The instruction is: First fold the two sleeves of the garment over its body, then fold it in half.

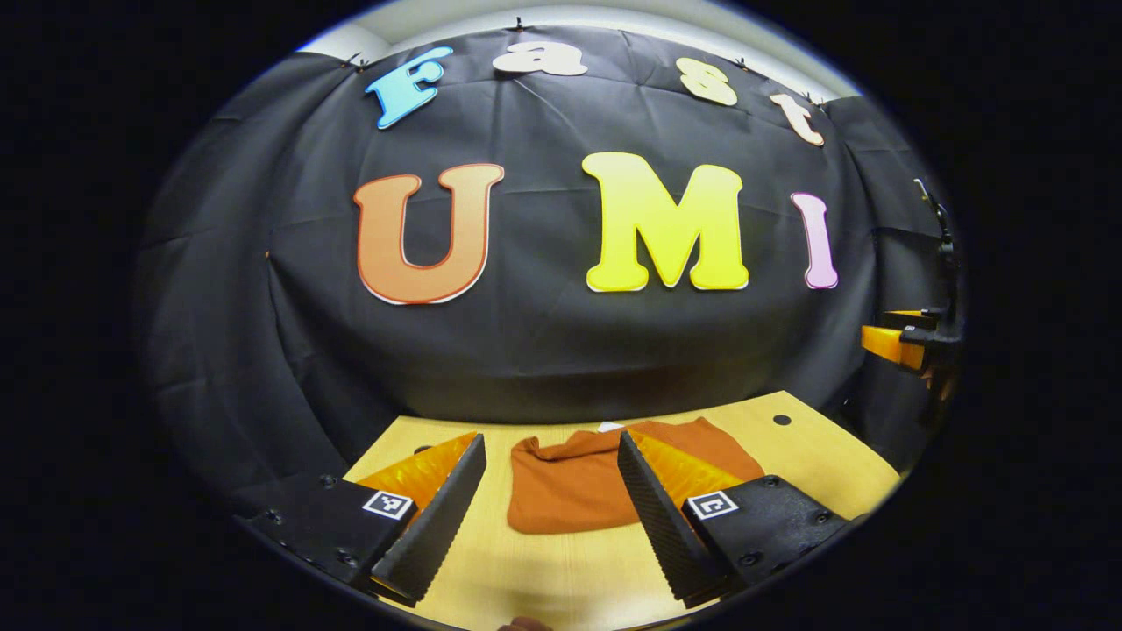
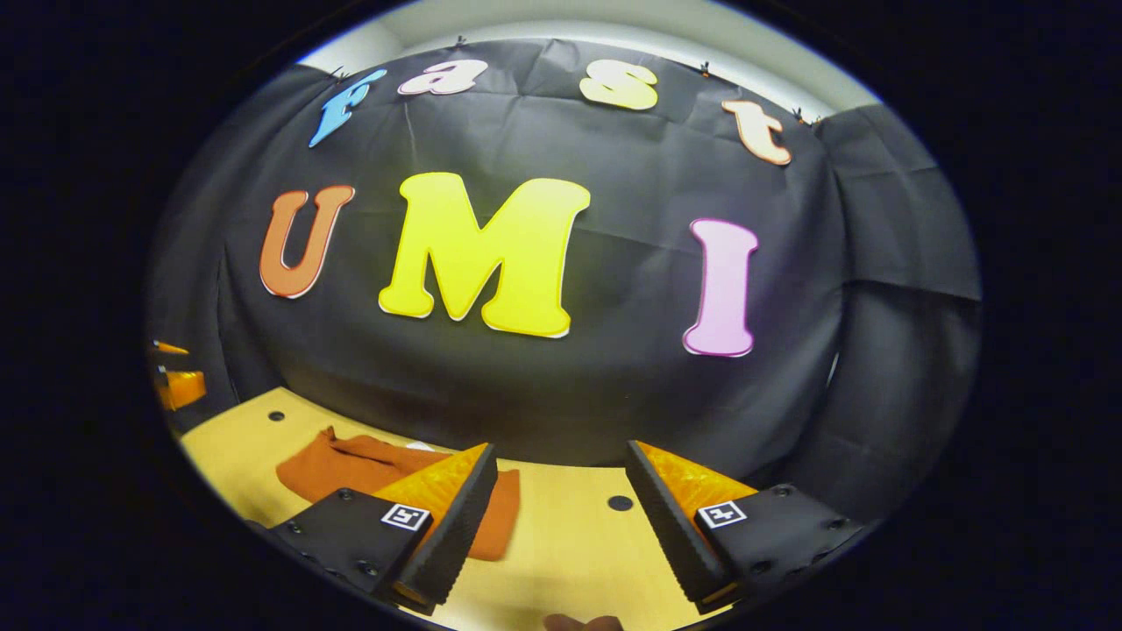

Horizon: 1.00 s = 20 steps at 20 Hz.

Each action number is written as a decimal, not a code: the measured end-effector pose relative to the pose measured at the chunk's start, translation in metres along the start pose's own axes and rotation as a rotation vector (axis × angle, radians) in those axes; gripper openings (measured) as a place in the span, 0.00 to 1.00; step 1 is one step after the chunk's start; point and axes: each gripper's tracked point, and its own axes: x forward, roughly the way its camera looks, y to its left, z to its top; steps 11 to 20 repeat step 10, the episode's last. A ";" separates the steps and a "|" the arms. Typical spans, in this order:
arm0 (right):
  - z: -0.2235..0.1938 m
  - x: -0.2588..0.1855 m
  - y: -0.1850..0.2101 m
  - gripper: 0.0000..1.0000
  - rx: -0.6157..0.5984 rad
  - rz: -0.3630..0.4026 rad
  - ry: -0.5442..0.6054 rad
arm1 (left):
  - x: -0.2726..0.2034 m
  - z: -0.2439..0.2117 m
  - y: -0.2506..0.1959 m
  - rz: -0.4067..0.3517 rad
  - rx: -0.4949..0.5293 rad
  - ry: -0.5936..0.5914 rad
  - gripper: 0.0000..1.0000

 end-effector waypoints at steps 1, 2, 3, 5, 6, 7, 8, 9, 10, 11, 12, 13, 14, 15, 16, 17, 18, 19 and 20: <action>-0.009 -0.016 0.004 0.93 -0.007 0.006 0.015 | -0.011 -0.002 0.000 0.015 -0.005 -0.005 0.98; -0.017 -0.029 0.005 0.94 0.000 0.005 0.024 | -0.020 -0.005 -0.001 0.023 -0.006 -0.007 0.98; -0.021 -0.042 0.010 0.94 0.008 0.005 0.024 | -0.028 -0.007 -0.002 0.030 -0.009 -0.010 0.98; -0.027 -0.061 0.016 0.94 0.011 -0.008 0.020 | -0.038 -0.006 -0.005 0.043 -0.015 -0.029 0.98; -0.029 -0.065 0.024 0.94 0.001 0.002 0.017 | -0.039 -0.003 -0.005 0.051 -0.004 -0.042 0.98; -0.028 -0.070 0.032 0.94 -0.015 0.019 0.016 | -0.039 -0.001 -0.008 0.048 0.004 -0.047 0.98; -0.026 -0.075 0.038 0.94 -0.011 0.032 0.010 | -0.040 0.001 -0.013 0.045 0.009 -0.057 0.98; -0.021 -0.077 0.044 0.94 0.009 0.048 0.005 | -0.042 0.005 -0.018 0.031 0.000 -0.065 0.98; -0.017 -0.076 0.046 0.95 0.027 0.051 0.002 | -0.041 0.008 -0.024 0.018 -0.011 -0.073 0.98; -0.017 -0.076 0.046 0.95 0.027 0.051 0.002 | -0.041 0.008 -0.024 0.018 -0.011 -0.073 0.98; -0.017 -0.076 0.046 0.95 0.027 0.051 0.002 | -0.041 0.008 -0.024 0.018 -0.011 -0.073 0.98; -0.017 -0.076 0.046 0.95 0.027 0.051 0.002 | -0.041 0.008 -0.024 0.018 -0.011 -0.073 0.98; -0.017 -0.076 0.046 0.95 0.027 0.051 0.002 | -0.041 0.008 -0.024 0.018 -0.011 -0.073 0.98; -0.017 -0.076 0.046 0.95 0.027 0.051 0.002 | -0.041 0.008 -0.024 0.018 -0.011 -0.073 0.98; -0.017 -0.076 0.046 0.95 0.027 0.051 0.002 | -0.041 0.008 -0.024 0.018 -0.011 -0.073 0.98; -0.017 -0.076 0.046 0.95 0.027 0.051 0.002 | -0.041 0.008 -0.024 0.018 -0.011 -0.073 0.98; -0.017 -0.076 0.046 0.95 0.027 0.051 0.002 | -0.041 0.008 -0.024 0.018 -0.011 -0.073 0.98; -0.017 -0.076 0.046 0.95 0.027 0.051 0.002 | -0.041 0.008 -0.024 0.018 -0.011 -0.073 0.98; -0.017 -0.076 0.046 0.95 0.027 0.051 0.002 | -0.041 0.008 -0.024 0.018 -0.011 -0.073 0.98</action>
